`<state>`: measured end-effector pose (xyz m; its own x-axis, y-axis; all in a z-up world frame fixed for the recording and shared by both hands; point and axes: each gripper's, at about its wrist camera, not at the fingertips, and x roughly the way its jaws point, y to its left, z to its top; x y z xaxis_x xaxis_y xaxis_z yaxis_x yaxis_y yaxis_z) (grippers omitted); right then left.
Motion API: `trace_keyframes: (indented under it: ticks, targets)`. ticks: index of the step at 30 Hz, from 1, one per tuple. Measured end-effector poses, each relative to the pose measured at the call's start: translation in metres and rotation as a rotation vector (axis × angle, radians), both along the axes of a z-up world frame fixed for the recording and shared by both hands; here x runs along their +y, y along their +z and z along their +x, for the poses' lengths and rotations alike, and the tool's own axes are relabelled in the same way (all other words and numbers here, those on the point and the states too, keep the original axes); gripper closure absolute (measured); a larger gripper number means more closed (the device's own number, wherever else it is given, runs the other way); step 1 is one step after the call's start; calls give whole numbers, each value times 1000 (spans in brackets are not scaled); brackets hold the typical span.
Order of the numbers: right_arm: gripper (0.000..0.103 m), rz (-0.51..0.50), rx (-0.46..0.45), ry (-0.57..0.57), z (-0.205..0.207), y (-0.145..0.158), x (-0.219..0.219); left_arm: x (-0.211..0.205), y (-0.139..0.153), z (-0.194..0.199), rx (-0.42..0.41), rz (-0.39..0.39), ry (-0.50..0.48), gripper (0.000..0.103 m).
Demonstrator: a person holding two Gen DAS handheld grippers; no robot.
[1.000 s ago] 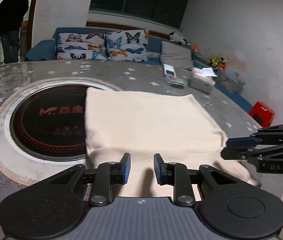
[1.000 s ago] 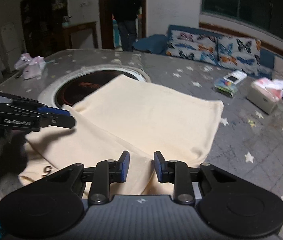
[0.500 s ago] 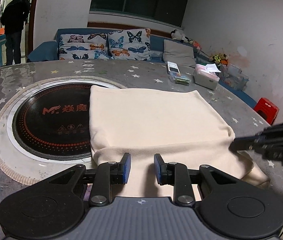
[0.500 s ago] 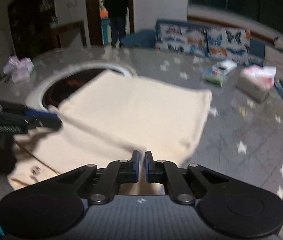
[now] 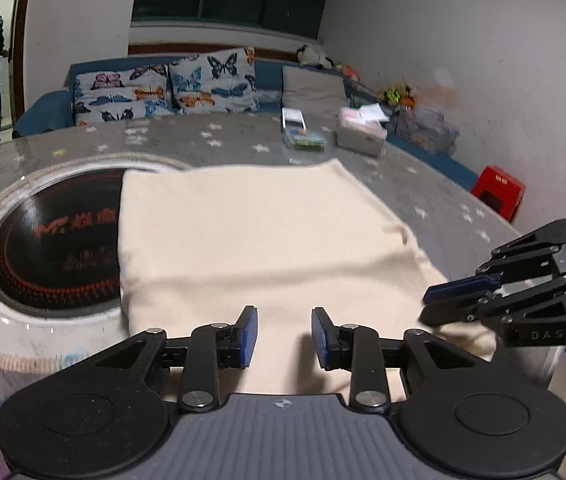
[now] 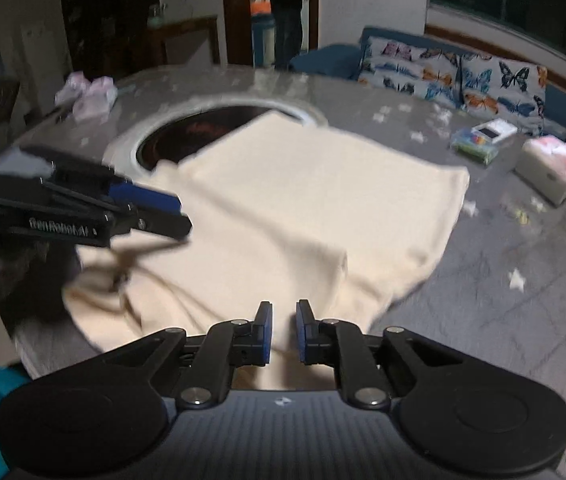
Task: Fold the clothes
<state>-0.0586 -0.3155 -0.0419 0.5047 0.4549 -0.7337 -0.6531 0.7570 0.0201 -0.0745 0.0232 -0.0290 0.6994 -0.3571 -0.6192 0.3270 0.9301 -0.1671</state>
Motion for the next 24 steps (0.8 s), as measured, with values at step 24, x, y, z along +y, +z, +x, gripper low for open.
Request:
trace_keyframes:
  ticks: [24]
  targets:
    - [89,-65,-34,108,-2,6,13,0,18,-72,-48,122,-249,60]
